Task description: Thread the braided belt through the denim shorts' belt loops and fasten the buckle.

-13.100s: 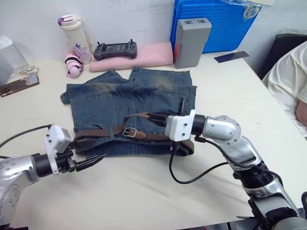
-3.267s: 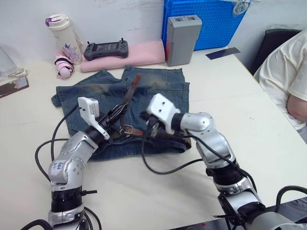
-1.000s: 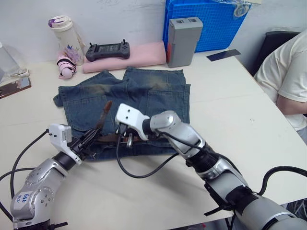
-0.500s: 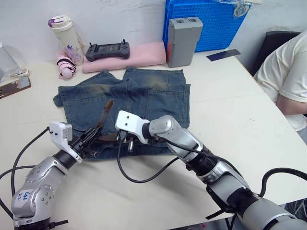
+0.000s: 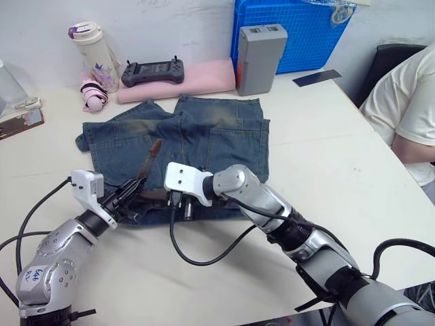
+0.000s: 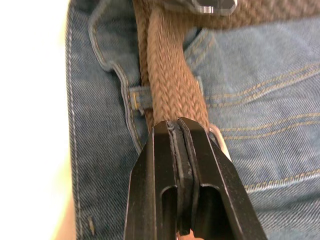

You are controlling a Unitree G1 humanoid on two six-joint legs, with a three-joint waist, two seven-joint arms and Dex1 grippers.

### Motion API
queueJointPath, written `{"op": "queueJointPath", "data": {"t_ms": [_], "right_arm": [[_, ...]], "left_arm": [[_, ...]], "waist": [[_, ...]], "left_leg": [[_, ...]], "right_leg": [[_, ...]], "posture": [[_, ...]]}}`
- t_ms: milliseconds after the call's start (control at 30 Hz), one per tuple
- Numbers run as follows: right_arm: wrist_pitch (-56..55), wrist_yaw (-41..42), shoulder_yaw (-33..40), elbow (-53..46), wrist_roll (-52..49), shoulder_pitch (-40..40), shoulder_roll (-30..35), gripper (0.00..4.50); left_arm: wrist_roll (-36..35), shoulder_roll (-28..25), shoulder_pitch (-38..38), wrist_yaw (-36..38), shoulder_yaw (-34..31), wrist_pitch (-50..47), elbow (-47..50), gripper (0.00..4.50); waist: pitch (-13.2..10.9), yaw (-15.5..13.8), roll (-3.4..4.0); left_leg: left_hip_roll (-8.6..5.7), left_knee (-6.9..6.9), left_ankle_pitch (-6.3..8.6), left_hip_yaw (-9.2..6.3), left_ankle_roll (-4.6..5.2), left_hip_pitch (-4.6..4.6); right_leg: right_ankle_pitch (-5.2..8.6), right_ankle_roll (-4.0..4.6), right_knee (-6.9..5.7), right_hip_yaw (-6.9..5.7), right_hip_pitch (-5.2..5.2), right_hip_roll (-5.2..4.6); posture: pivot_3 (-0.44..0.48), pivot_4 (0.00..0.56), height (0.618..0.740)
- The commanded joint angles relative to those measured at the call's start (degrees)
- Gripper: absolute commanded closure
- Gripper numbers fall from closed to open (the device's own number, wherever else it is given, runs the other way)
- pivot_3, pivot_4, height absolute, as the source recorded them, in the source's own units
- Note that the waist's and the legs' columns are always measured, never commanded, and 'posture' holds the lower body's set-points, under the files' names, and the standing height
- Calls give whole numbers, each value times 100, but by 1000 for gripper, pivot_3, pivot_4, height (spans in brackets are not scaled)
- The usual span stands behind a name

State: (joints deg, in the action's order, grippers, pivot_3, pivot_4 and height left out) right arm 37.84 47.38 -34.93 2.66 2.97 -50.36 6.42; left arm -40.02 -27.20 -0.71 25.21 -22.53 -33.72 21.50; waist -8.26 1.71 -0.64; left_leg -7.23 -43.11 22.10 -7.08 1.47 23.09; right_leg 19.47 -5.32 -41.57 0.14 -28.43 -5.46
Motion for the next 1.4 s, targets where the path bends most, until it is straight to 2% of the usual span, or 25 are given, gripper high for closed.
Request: {"op": "queueJointPath", "data": {"t_ms": [33,300,733,1067,1300,1400], "right_arm": [[-122,-224,344,65,-9,-252,-167,4476],[-449,-374,182,461,184,-249,-217,4476],[-625,-42,-382,319,564,133,104,4476],[-729,219,-384,66,607,201,117,4476],[-543,88,-1,177,597,8,77,4476],[-293,497,545,-181,-154,-43,-66,4476]], "left_arm": [[-1,-56,25,41,-45,76,44,4269],[-12,-26,-5,24,-24,78,93,4269],[-25,-44,-41,-9,-112,88,108,4269],[-7,-28,-28,-16,-82,103,106,4269],[0,-25,-32,0,-55,106,107,4269],[13,-1,-52,3,-30,125,118,4269]], "waist": [[0,-3,0],[0,2,0],[0,3,0],[1,-1,-1],[1,-5,-1],[0,-8,0]], "left_leg": [[0,0,0,0,0,0],[0,0,0,-1,0,0],[0,0,0,-1,0,0],[0,0,0,-1,0,0],[0,0,0,-1,0,0],[0,0,0,-1,0,1]], "right_leg": [[0,0,0,0,0,0],[0,0,-1,-1,-1,0],[0,0,0,-1,0,0],[0,0,0,-1,0,0],[0,0,1,0,1,0],[0,0,2,-1,1,0]], "posture": [[0,150,676],[0,150,676],[0,150,676],[0,150,676],[0,150,676],[0,150,676]]}}
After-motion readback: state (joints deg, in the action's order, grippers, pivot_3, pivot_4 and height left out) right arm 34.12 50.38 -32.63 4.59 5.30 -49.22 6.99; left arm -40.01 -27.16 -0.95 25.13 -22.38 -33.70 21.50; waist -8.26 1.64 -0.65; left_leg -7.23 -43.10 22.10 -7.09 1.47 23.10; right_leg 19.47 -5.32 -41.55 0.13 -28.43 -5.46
